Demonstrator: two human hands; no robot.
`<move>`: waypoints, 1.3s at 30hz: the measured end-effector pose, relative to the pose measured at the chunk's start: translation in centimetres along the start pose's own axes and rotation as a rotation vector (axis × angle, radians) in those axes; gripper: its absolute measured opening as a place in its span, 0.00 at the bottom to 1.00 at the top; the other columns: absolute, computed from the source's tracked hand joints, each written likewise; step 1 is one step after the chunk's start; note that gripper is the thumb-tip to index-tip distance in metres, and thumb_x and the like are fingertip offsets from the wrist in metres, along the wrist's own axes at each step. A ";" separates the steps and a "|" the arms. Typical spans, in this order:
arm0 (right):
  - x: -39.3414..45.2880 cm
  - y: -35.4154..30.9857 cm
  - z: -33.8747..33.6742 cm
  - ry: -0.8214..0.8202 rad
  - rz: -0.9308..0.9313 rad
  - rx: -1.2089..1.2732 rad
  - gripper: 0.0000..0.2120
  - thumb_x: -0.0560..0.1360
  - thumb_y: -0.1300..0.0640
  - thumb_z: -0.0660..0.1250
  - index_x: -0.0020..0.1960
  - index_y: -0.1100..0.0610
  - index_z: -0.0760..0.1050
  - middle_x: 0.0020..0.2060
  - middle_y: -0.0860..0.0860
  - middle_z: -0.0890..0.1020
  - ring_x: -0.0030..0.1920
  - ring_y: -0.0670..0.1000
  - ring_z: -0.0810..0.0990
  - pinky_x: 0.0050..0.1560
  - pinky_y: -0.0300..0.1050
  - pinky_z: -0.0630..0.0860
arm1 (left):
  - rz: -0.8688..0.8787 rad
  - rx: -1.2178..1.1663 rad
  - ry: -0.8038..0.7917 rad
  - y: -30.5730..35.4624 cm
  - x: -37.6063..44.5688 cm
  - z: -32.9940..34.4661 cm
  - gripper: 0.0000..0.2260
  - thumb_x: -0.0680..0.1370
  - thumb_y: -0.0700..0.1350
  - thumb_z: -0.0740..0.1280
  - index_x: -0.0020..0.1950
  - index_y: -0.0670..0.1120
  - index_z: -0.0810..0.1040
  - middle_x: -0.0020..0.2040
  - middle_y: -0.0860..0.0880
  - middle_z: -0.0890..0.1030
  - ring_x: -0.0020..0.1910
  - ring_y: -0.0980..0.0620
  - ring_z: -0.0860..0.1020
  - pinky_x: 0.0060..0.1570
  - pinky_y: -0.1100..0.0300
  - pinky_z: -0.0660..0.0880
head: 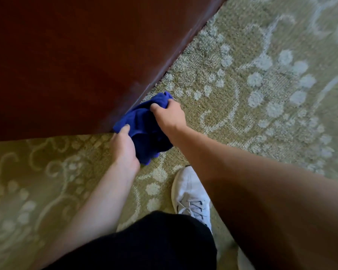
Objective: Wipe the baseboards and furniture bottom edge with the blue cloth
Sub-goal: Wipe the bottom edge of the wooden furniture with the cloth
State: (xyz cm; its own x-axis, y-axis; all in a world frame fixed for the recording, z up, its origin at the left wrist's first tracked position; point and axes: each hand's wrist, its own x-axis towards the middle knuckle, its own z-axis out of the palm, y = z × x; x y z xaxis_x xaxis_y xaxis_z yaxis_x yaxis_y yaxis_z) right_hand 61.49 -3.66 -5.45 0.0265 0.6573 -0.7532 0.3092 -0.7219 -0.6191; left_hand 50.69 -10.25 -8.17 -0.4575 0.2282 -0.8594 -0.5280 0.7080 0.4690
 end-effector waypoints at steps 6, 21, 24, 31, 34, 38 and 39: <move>1.6 2.5 3.9 -0.068 -0.068 -0.110 0.15 0.75 0.46 0.61 0.54 0.56 0.73 0.54 0.59 0.81 0.58 0.61 0.78 0.59 0.50 0.72 | 0.022 -0.043 0.202 -2.6 1.6 -0.5 0.21 0.71 0.58 0.66 0.58 0.48 0.79 0.53 0.44 0.83 0.45 0.43 0.82 0.42 0.52 0.79; 2.9 2.6 5.4 -0.229 -0.177 -0.016 0.10 0.77 0.52 0.62 0.42 0.55 0.64 0.36 0.49 0.71 0.47 0.57 0.76 0.59 0.59 0.74 | 0.161 -0.401 0.295 -2.7 0.3 0.8 0.06 0.78 0.47 0.68 0.52 0.46 0.80 0.43 0.49 0.82 0.43 0.46 0.82 0.43 0.53 0.79; 2.1 1.1 6.0 -0.236 -0.123 0.041 0.11 0.76 0.54 0.62 0.38 0.54 0.62 0.35 0.50 0.71 0.45 0.57 0.76 0.58 0.63 0.76 | 0.126 -0.527 0.257 -1.0 -0.7 0.4 0.11 0.78 0.46 0.68 0.58 0.44 0.79 0.43 0.47 0.82 0.39 0.47 0.82 0.36 0.58 0.79; -0.4 -0.7 6.5 -0.106 -0.399 0.288 0.07 0.73 0.55 0.62 0.38 0.53 0.67 0.33 0.47 0.73 0.37 0.50 0.73 0.51 0.53 0.74 | 0.459 -0.621 0.177 0.3 -3.2 -0.5 0.10 0.80 0.46 0.65 0.57 0.45 0.81 0.48 0.45 0.86 0.42 0.46 0.85 0.34 0.56 0.80; 1.1 0.9 6.4 -0.188 -0.316 0.206 0.03 0.72 0.56 0.61 0.42 0.53 0.67 0.38 0.50 0.76 0.43 0.55 0.78 0.58 0.57 0.76 | 0.298 -0.511 0.191 -0.6 -1.1 -0.1 0.09 0.80 0.47 0.65 0.57 0.46 0.81 0.48 0.44 0.85 0.40 0.45 0.84 0.31 0.57 0.79; 3.1 2.6 6.8 -0.220 -0.174 0.145 0.05 0.69 0.56 0.62 0.44 0.55 0.70 0.44 0.58 0.77 0.50 0.60 0.80 0.57 0.66 0.76 | 0.166 -0.477 0.224 -0.6 0.8 -0.1 0.13 0.80 0.46 0.65 0.63 0.42 0.78 0.40 0.48 0.80 0.35 0.51 0.78 0.27 0.63 0.73; 2.9 2.4 7.0 -0.207 -0.174 0.123 0.03 0.71 0.56 0.61 0.43 0.55 0.69 0.45 0.58 0.77 0.51 0.60 0.80 0.57 0.65 0.76 | 0.179 -0.483 0.231 -0.6 0.7 -0.1 0.13 0.80 0.46 0.65 0.63 0.43 0.78 0.41 0.48 0.80 0.35 0.50 0.79 0.26 0.64 0.73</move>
State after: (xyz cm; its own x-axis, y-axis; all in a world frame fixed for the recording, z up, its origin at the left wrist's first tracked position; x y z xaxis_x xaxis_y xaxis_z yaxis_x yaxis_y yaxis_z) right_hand 55.61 -5.03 -10.64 -0.2148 0.7243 -0.6551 0.1745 -0.6315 -0.7555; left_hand 50.62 -10.53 -9.04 -0.6858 0.1258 -0.7168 -0.6708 0.2728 0.6896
